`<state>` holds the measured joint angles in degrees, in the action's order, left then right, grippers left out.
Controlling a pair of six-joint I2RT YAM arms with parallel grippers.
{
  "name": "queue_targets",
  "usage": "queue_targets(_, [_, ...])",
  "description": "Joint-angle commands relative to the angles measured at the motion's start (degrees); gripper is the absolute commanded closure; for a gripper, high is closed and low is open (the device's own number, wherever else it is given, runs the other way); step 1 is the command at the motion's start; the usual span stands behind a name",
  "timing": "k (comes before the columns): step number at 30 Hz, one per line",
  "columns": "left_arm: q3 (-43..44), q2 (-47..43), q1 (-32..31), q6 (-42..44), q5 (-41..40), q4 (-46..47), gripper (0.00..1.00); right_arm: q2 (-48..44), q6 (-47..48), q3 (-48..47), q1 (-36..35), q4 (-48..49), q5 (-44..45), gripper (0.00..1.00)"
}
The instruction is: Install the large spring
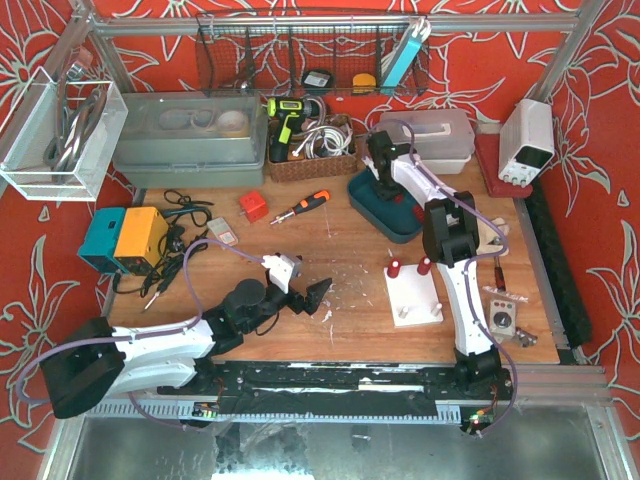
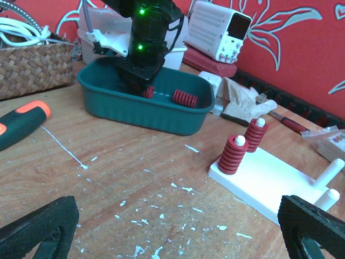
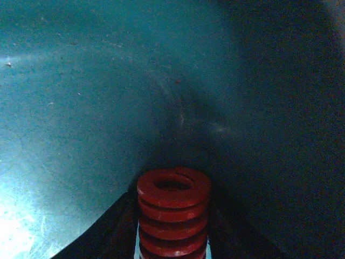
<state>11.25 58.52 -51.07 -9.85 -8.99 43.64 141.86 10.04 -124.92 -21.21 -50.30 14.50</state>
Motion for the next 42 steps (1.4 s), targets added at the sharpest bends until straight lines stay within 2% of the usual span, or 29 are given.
queue_targets(1, [-0.4,-0.2,-0.3,0.8,-0.9,1.1,0.0,2.8,0.5,-0.4,0.8,-3.7,-0.4,0.62])
queue_targets(5, [-0.4,-0.2,-0.3,0.8,-0.8,1.1,0.0,3.0,0.4,-1.2,0.8,-3.3,-0.7,0.68])
queue_targets(11, [-0.5,0.0,-0.2,0.7,-0.7,1.4,0.0,1.2,-0.8,-2.4,0.8,-3.9,-2.8,0.91])
queue_targets(17, [-0.3,1.1,-0.3,0.8,-0.6,1.8,0.0,-10.1,-5.0,7.2,0.5,3.2,-5.6,1.0])
queue_targets(25, [-0.7,0.9,-0.3,-0.6,-1.0,2.6,0.11,-30.1,-14.3,26.3,0.2,15.5,-14.0,1.0])
queue_targets(31, [-2.1,-1.1,-0.2,-2.9,-3.1,3.5,0.22,-48.7,-31.2,47.9,-1.2,31.8,-23.2,1.0])
queue_targets(35, [-2.3,-1.4,-0.2,-9.0,-4.6,5.1,0.28,-58.8,-40.2,58.9,-5.5,41.6,-24.2,1.0])
queue_targets(39, [-0.5,-4.3,-0.2,-14.5,-1.1,5.6,0.36,-66.5,-45.0,65.3,-12.7,44.7,-20.5,1.0])
queue_targets(42, [1.1,-3.8,-0.3,-14.7,1.2,7.3,0.36,-71.1,-51.2,71.5,-17.3,51.3,-20.0,1.0])
